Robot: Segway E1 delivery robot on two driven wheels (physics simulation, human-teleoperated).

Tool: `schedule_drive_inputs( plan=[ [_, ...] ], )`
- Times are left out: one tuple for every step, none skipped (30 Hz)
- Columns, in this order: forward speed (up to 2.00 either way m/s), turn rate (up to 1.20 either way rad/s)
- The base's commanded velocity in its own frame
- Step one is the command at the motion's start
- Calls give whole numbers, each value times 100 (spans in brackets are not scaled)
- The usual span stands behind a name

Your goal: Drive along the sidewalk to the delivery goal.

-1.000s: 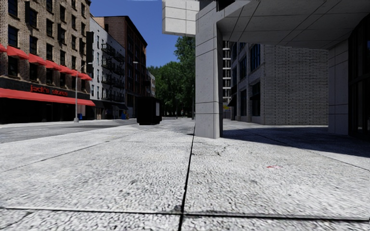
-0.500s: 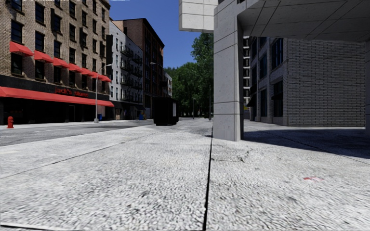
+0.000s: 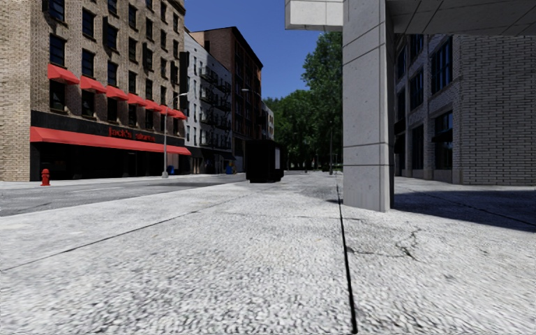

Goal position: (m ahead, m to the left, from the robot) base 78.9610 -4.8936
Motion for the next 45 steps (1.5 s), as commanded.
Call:
schedule_drive_inputs(
  plan=[
    [200, 32],
    [200, 28],
    [200, 25],
    [200, 21],
    [200, 21],
    [200, 16],
    [200, 5],
    [200, 5],
    [200, 0],
    [200, 0],
    [200, 0],
    [200, 0],
    [200, 0],
    [200, 0],
    [200, 0],
    [200, 0],
    [200, 0],
    [200, 0],
    [200, 0],
    [200, 0],
    [200, 0],
    [200, -6],
    [200, -6],
    [200, -17],
    [200, -27],
    [200, -38],
    [200, -38],
    [200, -50],
    [200, -52],
    [200, -52],
    [200, -53],
    [200, -53],
    [200, -53],
    [200, -53],
    [200, -53],
    [200, -53],
    [200, -53],
    [200, -53],
    [200, -52],
    [200, -47],
    [200, -47],
    [200, -34],
    [200, 0],
    [200, 0],
    [200, 0]
  ],
)
